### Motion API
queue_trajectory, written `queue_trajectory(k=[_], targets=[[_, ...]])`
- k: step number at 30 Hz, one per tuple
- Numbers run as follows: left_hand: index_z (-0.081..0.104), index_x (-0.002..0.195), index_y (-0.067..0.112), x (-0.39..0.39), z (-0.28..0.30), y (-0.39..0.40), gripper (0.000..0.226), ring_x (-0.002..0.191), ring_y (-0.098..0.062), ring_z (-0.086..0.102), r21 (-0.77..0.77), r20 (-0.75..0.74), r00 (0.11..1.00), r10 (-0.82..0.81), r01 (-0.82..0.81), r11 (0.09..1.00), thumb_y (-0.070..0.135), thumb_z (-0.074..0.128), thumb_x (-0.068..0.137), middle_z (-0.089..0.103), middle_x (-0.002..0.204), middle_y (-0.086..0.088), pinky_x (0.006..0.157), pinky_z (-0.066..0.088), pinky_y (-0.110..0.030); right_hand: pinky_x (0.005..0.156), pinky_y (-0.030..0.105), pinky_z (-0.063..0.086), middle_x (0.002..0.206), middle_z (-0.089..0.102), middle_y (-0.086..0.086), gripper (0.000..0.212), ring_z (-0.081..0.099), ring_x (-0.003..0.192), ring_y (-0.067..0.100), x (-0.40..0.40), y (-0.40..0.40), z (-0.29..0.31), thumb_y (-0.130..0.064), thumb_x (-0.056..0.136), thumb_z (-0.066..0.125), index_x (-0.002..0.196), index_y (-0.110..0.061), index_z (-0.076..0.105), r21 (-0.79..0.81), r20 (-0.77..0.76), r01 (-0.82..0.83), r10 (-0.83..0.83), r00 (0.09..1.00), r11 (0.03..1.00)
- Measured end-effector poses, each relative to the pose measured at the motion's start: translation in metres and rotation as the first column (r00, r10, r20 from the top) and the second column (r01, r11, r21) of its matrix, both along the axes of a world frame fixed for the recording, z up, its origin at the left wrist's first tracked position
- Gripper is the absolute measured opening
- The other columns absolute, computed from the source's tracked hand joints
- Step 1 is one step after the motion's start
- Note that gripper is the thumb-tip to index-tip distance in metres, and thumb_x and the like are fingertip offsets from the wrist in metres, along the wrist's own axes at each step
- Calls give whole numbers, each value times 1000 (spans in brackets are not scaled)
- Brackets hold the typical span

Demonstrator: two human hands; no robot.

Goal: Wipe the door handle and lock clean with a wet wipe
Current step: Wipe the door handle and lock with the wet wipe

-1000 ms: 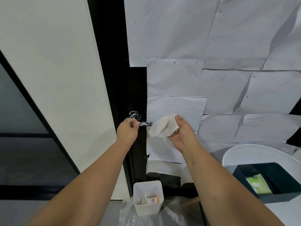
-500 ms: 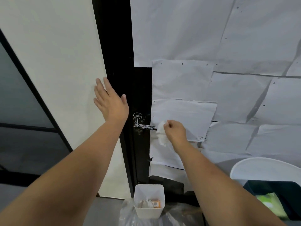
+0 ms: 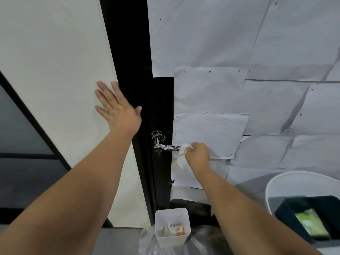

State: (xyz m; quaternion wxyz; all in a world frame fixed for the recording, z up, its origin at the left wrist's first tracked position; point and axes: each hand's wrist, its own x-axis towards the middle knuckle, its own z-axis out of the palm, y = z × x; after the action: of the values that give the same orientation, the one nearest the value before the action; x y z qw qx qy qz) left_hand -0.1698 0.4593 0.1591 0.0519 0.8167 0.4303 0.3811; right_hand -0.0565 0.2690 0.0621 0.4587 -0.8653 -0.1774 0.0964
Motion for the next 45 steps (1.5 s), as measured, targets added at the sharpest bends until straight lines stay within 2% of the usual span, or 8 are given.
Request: queue_trajectory(k=[5, 7, 8, 10, 23, 30, 34, 45], targets=[[-16, 149, 4, -2, 0, 4, 104, 142, -52, -14, -19, 1, 998, -55, 55, 998, 37, 62, 89, -17, 153, -35, 110, 10, -72, 86, 56, 51, 104, 62, 35, 27, 58, 101, 48, -4, -1, -3, -5, 84, 56, 98, 18, 58, 200, -170, 200, -167, 971, 959], [-16, 149, 3, -2, -1, 4, 103, 141, -52, -14, -25, 5, 998, -67, 67, 997, 36, 61, 89, -17, 153, -35, 110, 11, -72, 71, 48, 54, 84, 64, 34, 23, 50, 106, 45, -3, -3, 1, -5, 83, 55, 84, 17, 60, 188, -183, 184, -150, 972, 965], [-16, 149, 3, -2, -1, 3, 103, 141, -53, -14, -22, 5, 997, -71, 71, 997, 36, 61, 89, -16, 153, -36, 109, 11, -72, 63, 38, 49, 70, 60, 26, 23, 44, 71, 15, -2, -5, 4, -5, 83, 54, 71, 13, 59, 143, -155, 149, -126, 980, 979], [-15, 149, 2, -2, -1, 2, 102, 141, -54, -13, -22, 11, 997, -78, 78, 997, 35, 61, 89, -15, 152, -37, 109, 11, -73, 60, 32, 41, 62, 52, 18, 31, 50, 62, 27, 0, -9, 10, -7, 86, 52, 56, 1, 55, 50, -52, 82, -80, 995, 995], [-17, 149, 3, -1, -2, 0, 98, 141, -54, -14, -34, 21, 996, -84, 85, 996, 33, 56, 92, -16, 152, -37, 110, 10, -72, 55, 28, 33, 49, 34, 6, 45, 43, 52, 24, -2, 6, 1, -15, 85, 57, 49, -14, 30, 9, -79, 133, -132, 988, 991], [-13, 149, 1, 1, -4, 0, 95, 140, -56, -11, 15, 18, 997, -78, 78, 997, 31, 57, 92, -12, 151, -40, 111, 12, -70, 47, 21, 38, 44, 53, 9, 41, 52, 43, 21, 7, -10, 10, -21, 93, 53, 56, -2, 51, -60, -176, 64, -73, 982, 996], [-4, 151, 0, 0, -2, -2, 91, 142, -54, -6, 70, 68, 996, -60, 55, 996, 26, 58, 90, -8, 153, -39, 112, 8, -69, 67, 43, 54, 72, 60, 17, 30, 60, 64, 30, 1, -4, 10, -19, 90, 53, 90, 10, 62, -4, -167, 50, -50, 985, 999], [9, 149, -7, 22, 19, 11, 67, 145, -48, 5, 251, 235, 971, -42, -19, 968, 29, 38, 101, 7, 154, -35, 118, 8, -60, 58, 28, 38, 64, 53, 17, 32, 49, 57, 26, 11, -6, 3, -24, 93, 52, 69, -3, 56, -54, -188, 7, -17, 982, 999]])
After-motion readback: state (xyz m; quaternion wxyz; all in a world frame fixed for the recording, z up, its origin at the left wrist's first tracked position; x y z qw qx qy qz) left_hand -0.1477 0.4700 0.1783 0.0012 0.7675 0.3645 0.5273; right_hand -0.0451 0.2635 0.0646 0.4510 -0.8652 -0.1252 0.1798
